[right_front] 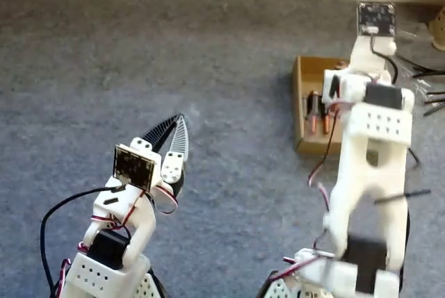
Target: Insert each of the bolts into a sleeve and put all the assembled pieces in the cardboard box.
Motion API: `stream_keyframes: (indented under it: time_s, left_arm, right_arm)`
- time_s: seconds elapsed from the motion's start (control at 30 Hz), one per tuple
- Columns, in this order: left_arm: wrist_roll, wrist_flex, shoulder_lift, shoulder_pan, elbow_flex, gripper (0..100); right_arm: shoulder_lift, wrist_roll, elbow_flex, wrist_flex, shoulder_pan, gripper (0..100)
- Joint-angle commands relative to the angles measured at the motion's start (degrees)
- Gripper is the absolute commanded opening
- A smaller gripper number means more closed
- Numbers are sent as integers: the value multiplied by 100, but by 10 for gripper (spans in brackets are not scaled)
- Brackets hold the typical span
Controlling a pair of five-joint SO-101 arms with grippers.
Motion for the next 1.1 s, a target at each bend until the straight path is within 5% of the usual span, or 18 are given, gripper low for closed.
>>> stream_keyframes:
  time_s: [0.0,0.8,1.07]
  left_arm:
    - [-18,-123,-57,101,-48,7]
    - [-26,-132,-31,92,-48,7]
    - [-26,-141,-31,92,-48,7]
  right_arm:
    - [840,114,-963,22,233,5]
    - [4778,686,-4699,892,418,12]
    - [5209,844,-5305,1411,330,163]
